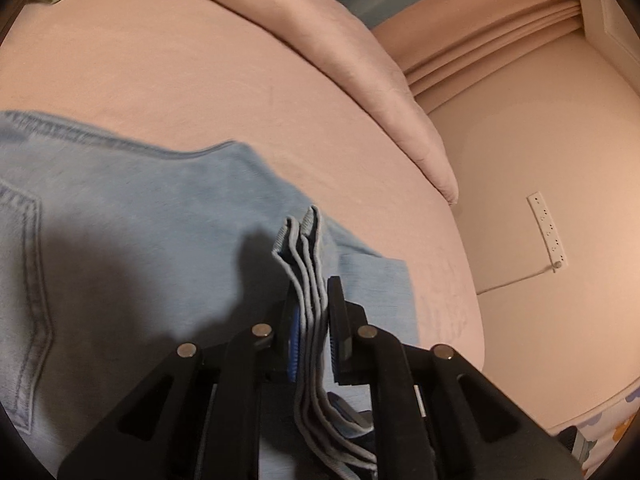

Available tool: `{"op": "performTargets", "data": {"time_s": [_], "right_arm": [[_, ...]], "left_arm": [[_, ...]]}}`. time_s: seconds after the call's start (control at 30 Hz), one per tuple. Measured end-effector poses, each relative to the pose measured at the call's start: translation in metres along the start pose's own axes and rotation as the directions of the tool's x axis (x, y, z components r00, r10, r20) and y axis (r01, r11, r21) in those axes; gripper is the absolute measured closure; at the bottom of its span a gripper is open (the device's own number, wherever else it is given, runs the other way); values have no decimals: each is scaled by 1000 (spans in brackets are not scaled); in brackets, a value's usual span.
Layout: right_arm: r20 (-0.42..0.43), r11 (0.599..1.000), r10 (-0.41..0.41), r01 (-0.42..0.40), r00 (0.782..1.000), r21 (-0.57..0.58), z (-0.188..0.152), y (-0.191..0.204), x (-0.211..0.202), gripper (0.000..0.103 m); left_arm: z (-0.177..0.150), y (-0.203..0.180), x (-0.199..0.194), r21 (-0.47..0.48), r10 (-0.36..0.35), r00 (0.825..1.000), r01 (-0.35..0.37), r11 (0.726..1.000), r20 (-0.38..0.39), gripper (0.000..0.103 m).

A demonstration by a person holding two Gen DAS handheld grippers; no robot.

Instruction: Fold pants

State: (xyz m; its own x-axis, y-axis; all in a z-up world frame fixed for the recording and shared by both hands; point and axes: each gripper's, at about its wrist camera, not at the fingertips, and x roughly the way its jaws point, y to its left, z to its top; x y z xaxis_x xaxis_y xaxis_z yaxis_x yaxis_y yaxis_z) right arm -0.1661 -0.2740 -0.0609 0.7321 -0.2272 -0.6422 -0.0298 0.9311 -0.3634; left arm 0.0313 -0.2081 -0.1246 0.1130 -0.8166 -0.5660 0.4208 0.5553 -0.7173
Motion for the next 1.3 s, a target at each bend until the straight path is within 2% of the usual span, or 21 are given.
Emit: {"op": "performTargets", "data": {"time_s": [0.07,0.13,0.2,0.27,0.3,0.37,0.4,0.47,0.53,0.6,0.67,0.7,0.8,0.93,1.0,1.07,1.17,1.27,1.3], "right_arm": [[-26,999,30,-30,999,10,-1,-5,5,88],[-36,995,87,-86,996,40,-4,-12,6,73],[-24,981,177,-174,984,87,-6,-24,2,66],[-11,963,235,-231,972,135,-8,-35,-5,65],[9,951,263,-261,965,165,-10,-45,-11,65],[61,923,304,-310,951,230,-14,-67,-25,65],[86,910,314,-325,946,258,-17,-81,-30,64],[123,885,296,-321,947,337,-23,-116,-35,60],[133,862,246,-279,960,423,-33,-145,-38,60],[106,836,215,-239,971,493,-44,-152,-44,60],[125,792,246,-273,961,545,-48,-164,-47,60],[122,790,248,-273,961,548,-43,-169,-44,60],[67,846,168,-178,984,503,-34,-166,-35,60],[-17,847,181,-147,983,511,-18,-180,12,68],[-87,850,181,-111,980,515,-22,-180,29,68],[-152,840,221,-109,963,531,-27,-179,52,69],[-160,860,191,-86,969,503,-26,-175,47,71],[-129,836,205,-104,970,539,-33,-177,37,71],[-132,807,209,-95,969,582,-34,-178,34,71]], "left_arm": [[-1,3,0,6,48,999,-48,999,0,92],[-1,8,0,-12,78,997,-78,997,1,87],[1,21,-11,-20,125,992,-124,992,20,87],[2,19,-20,0,210,976,-211,978,60,85],[2,19,-26,6,230,970,-231,973,76,84],[3,16,-39,25,250,962,-254,967,108,73],[2,12,-44,44,257,959,-264,963,121,71],[-5,-1,-48,100,254,958,-268,958,134,68],[-15,-17,-44,168,232,965,-250,954,122,68],[-24,-32,-34,233,213,972,-230,945,97,68],[-32,-45,-17,281,198,979,-205,937,51,68],[-37,-49,-9,300,199,980,-197,933,25,68],[-51,-56,14,347,248,968,-223,911,-30,68],[-68,-53,18,391,290,956,-252,885,-39,68],[-74,-47,15,396,285,957,-242,886,-54,69],[-75,-43,12,383,271,960,-227,895,-65,69],[-75,-36,5,345,243,967,-204,916,-74,69],[-78,-36,-1,330,231,970,-195,924,-73,69],[-79,-36,-3,330,228,971,-192,924,-73,69]]}}
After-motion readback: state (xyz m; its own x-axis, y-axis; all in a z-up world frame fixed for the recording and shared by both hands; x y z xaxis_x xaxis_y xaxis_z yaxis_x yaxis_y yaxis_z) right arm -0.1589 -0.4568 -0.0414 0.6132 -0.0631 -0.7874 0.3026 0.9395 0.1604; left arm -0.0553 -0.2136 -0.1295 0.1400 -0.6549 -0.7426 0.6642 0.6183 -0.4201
